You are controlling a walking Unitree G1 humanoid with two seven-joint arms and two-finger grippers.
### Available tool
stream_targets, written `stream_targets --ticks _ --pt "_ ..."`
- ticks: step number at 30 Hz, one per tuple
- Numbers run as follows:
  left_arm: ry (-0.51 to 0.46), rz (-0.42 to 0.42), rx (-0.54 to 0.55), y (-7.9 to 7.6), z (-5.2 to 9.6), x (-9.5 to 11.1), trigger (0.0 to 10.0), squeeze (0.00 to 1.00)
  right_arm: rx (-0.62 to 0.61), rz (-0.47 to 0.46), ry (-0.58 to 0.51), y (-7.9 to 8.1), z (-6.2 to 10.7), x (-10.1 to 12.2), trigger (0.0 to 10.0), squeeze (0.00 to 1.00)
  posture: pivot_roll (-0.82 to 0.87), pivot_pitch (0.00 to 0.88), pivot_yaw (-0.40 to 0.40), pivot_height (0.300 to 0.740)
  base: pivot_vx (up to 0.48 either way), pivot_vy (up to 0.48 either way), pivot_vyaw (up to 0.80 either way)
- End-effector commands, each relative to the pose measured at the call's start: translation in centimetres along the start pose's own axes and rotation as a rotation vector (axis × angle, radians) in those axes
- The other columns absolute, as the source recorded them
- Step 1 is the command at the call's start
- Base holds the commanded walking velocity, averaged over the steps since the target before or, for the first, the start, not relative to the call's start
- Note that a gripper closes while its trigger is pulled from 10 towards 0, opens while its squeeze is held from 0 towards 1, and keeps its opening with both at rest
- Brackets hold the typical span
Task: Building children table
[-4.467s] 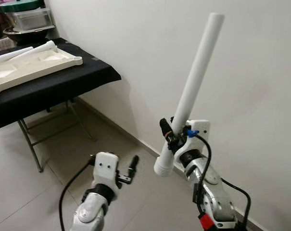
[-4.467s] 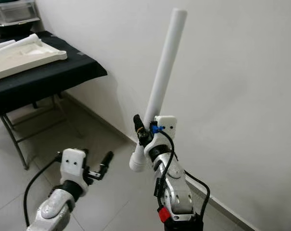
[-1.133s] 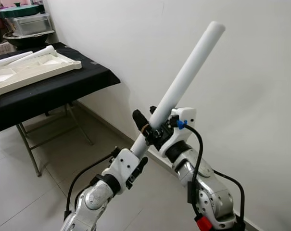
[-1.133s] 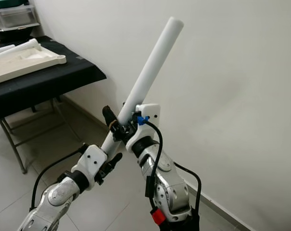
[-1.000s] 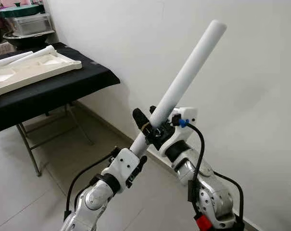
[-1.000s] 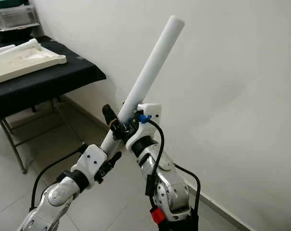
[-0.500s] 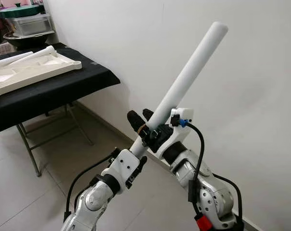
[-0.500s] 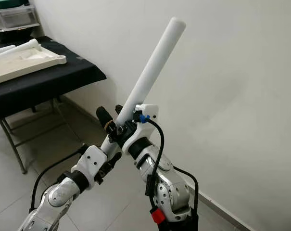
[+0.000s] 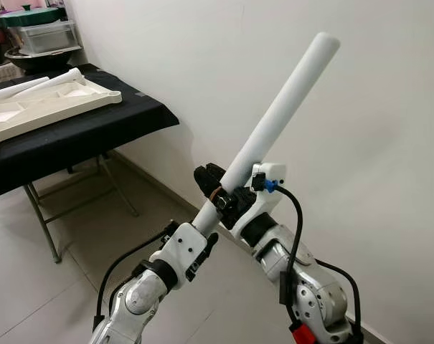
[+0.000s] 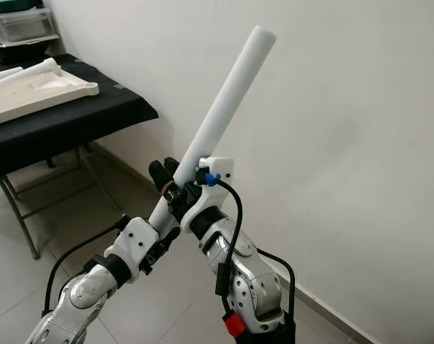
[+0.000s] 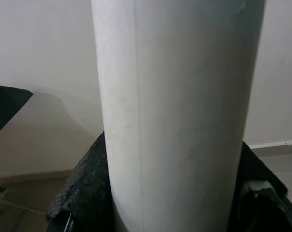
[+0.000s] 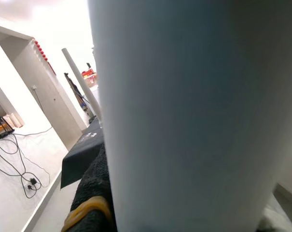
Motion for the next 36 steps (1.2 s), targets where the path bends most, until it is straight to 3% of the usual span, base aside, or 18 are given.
stream_targets --ticks 1,9,10,19,20,26,29,32,34,36 --pt "-0.01 -0.043 -0.034 -0.4 0.0 0.2 10.0 0.0 0.041 -0.015 0.028 1.0 -0.1 -0.6 0.0 0.0 0.02 0.038 -0.012 0.74 0.0 0.0 0.0" --pt "0.012 0.027 -0.032 -0.9 0.1 -0.3 10.0 0.0 0.021 -0.007 0.02 0.6 -0.3 -0.5 0.0 0.0 0.01 0.035 -0.008 0.74 0.0 0.0 0.0" --pt "0.004 0.062 -0.061 -1.2 0.2 -0.3 10.0 1.0 0.018 -0.012 0.017 0.6 -0.3 -0.4 0.0 0.0 0.01 0.037 -0.011 0.74 0.0 0.0 0.0" --pt "0.044 0.043 -0.02 -0.6 0.5 -0.9 10.0 1.0 -0.003 0.005 0.008 0.2 -0.3 -0.2 0.0 0.0 0.02 0.036 -0.008 0.74 0.0 0.0 0.0" --pt "0.053 0.027 0.015 0.0 0.6 -1.1 10.0 0.0 -0.013 0.005 0.004 0.0 -0.3 -0.2 0.0 0.0 0.02 0.036 -0.009 0.74 0.0 0.0 0.0" --pt "0.072 -0.026 0.119 1.7 1.1 -1.7 10.0 0.0 -0.084 0.036 -0.009 -1.4 -0.4 0.1 0.0 0.0 0.02 0.037 -0.008 0.74 0.0 0.0 0.0" --pt "0.052 -0.039 0.166 2.4 1.4 -1.4 10.0 0.0 -0.178 0.093 0.0 -2.9 -0.3 0.0 0.0 0.0 0.02 0.033 -0.013 0.74 0.0 0.0 0.0" --pt "0.051 -0.038 0.171 2.4 1.5 -1.3 10.0 0.0 -0.281 0.174 0.01 -4.3 -0.1 -0.1 0.0 0.0 0.02 0.029 -0.013 0.74 0.0 0.0 0.0" --pt "0.057 -0.002 0.134 1.4 1.6 -1.4 10.0 0.0 -0.407 0.243 0.018 -6.2 0.5 0.0 0.0 0.0 0.02 0.023 -0.015 0.74 0.0 0.0 0.0" --pt "0.061 0.014 0.116 1.0 1.6 -1.5 10.0 0.0 -0.445 0.261 0.019 -6.8 0.7 0.0 0.0 0.0 0.02 0.023 -0.013 0.74 0.0 0.0 0.0"
Point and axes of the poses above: a point about 5 cm out from each wrist's last joint towards the gripper, its own z axis pointing back from the gripper into the wrist, its own x axis along the axis of the wrist's last joint, y = z × x, the point moved 2 cm from there along -z, pointing out of the wrist towards the gripper, and after that the axes turned 12 degrees about z, right-handed, at the moved point
